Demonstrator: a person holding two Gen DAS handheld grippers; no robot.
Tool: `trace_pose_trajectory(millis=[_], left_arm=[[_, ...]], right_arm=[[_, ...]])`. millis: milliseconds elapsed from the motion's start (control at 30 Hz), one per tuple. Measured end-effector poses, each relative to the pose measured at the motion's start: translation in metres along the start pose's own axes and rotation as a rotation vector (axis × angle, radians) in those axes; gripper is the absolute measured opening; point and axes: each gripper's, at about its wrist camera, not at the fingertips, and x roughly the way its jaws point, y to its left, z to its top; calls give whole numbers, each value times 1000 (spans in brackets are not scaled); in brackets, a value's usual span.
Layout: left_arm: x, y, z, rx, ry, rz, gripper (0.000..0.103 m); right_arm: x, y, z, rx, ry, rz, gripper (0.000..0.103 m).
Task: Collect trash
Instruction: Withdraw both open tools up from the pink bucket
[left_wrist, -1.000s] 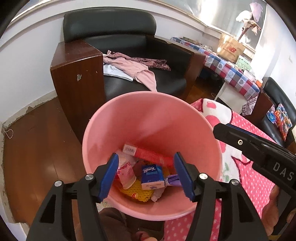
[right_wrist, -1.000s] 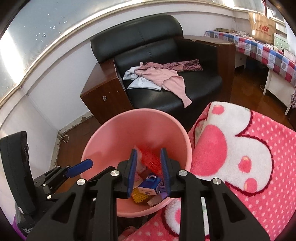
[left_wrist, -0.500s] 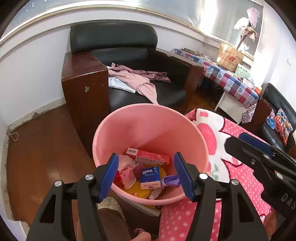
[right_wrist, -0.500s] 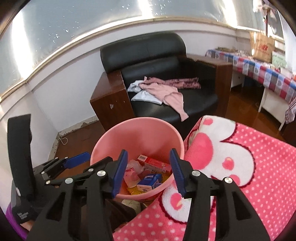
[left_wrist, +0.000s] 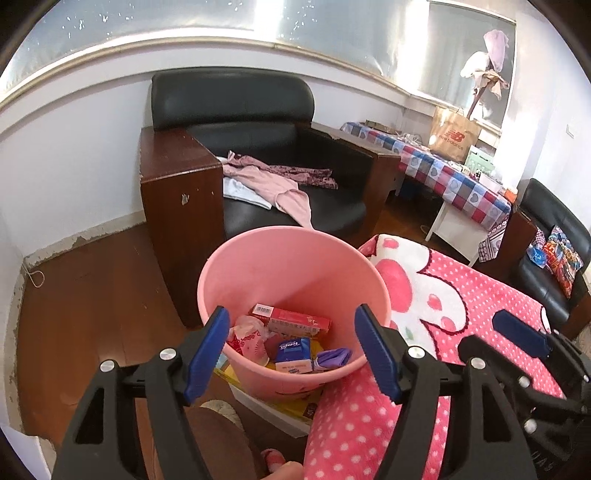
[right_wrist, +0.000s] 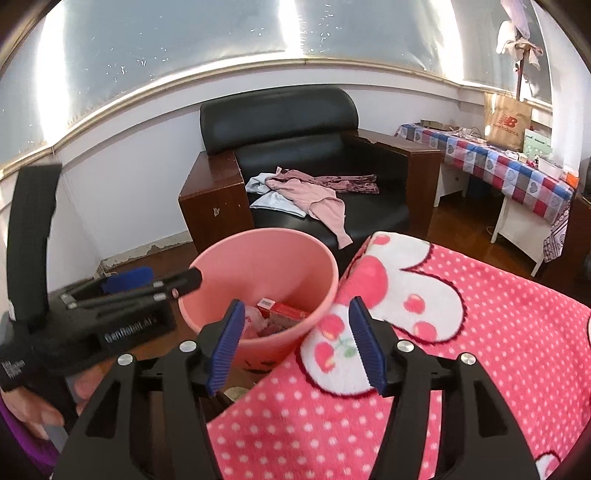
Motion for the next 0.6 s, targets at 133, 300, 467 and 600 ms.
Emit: trace_pose_trajectory(millis=[133, 300, 467, 600], left_arm=[[-15, -2, -5, -5, -23, -1, 69], [-29, -5, -11, -9, -48, 4, 69], [-42, -12, -19, 9, -60, 3, 69], [-51, -15, -23, 13, -79, 5, 69]], right_arm=[[-7, 1, -12, -9, -3, -21, 59], [-14, 4, -23, -20, 1, -25, 59], [-22, 10, -28, -29, -13, -28, 59], [-26, 12, -32, -33, -15, -33, 59]])
